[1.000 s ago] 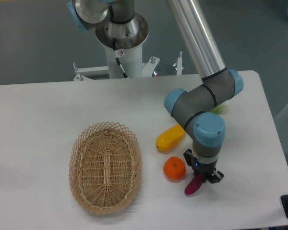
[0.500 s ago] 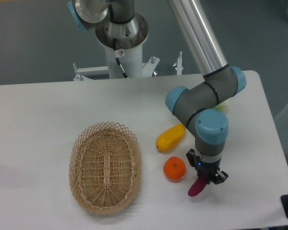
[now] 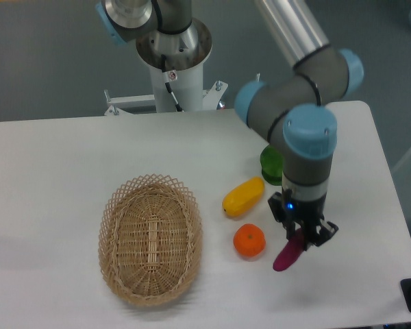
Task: Pick up the sweet potato from the table
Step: 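Lift the grasped sweet potato up off the table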
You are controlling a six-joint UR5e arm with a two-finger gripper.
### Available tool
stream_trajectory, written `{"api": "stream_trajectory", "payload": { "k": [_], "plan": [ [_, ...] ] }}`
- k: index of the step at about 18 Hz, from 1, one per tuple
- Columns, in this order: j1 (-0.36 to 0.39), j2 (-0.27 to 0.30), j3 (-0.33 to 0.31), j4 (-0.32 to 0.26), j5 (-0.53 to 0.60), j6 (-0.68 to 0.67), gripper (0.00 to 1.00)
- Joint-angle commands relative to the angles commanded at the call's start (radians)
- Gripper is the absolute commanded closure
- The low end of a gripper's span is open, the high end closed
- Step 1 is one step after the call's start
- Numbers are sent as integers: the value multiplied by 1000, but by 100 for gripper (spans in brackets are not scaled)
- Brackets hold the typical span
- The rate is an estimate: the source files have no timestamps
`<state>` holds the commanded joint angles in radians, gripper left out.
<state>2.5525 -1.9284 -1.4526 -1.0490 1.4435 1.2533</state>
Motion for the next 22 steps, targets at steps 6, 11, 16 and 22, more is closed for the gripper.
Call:
{"api": "stream_trajectory", "payload": {
  "k": [6,11,16,22],
  "plan": [
    [72,58,3,-69,-49,9,68],
    [129,77,23,-154,-107,119,68],
    [132,86,29,-158,-110,121,68],
    [135,89,29,-158,-110,121,68]
  ]
}}
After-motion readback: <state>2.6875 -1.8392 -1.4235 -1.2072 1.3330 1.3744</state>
